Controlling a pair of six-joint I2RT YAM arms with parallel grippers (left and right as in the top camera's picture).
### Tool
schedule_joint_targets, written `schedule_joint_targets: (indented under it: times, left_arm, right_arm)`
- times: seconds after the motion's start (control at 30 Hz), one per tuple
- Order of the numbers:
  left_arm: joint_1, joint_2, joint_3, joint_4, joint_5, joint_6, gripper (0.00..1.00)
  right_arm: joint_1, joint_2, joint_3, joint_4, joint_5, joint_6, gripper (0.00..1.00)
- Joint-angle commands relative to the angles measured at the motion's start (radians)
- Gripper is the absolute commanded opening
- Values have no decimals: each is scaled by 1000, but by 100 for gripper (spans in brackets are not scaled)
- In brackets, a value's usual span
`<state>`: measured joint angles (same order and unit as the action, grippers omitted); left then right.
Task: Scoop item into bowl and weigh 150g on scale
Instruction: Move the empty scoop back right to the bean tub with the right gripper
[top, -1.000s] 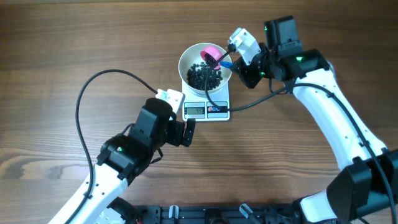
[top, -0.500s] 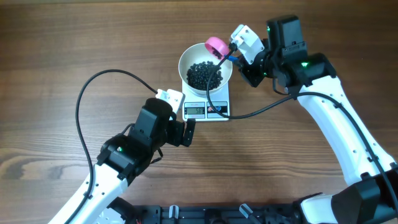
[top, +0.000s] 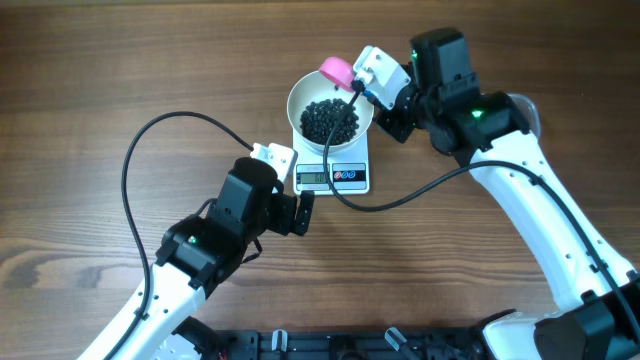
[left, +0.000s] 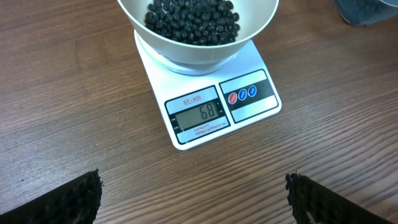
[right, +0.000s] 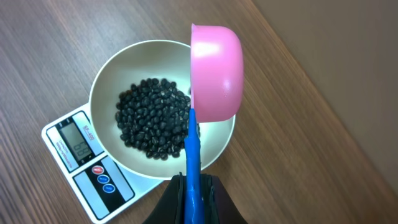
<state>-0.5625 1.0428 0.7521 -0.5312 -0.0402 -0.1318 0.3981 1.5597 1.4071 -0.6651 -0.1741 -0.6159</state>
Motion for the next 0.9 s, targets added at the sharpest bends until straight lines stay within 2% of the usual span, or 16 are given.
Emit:
schedule_joint_targets:
  times: [0.0, 0.47, 0.87]
  left_arm:
    - [5, 1, -2, 0, -13, 20, 100]
    - [5, 1, -2, 0, -13, 20, 100]
    - [5, 1, -2, 0, -13, 20, 100]
  right_arm:
    - [14, -21, 1, 21, 68, -5, 4]
    - [-44, -23, 1, 29, 53, 348, 4]
    - [-372, -88, 1, 17, -230, 449, 4]
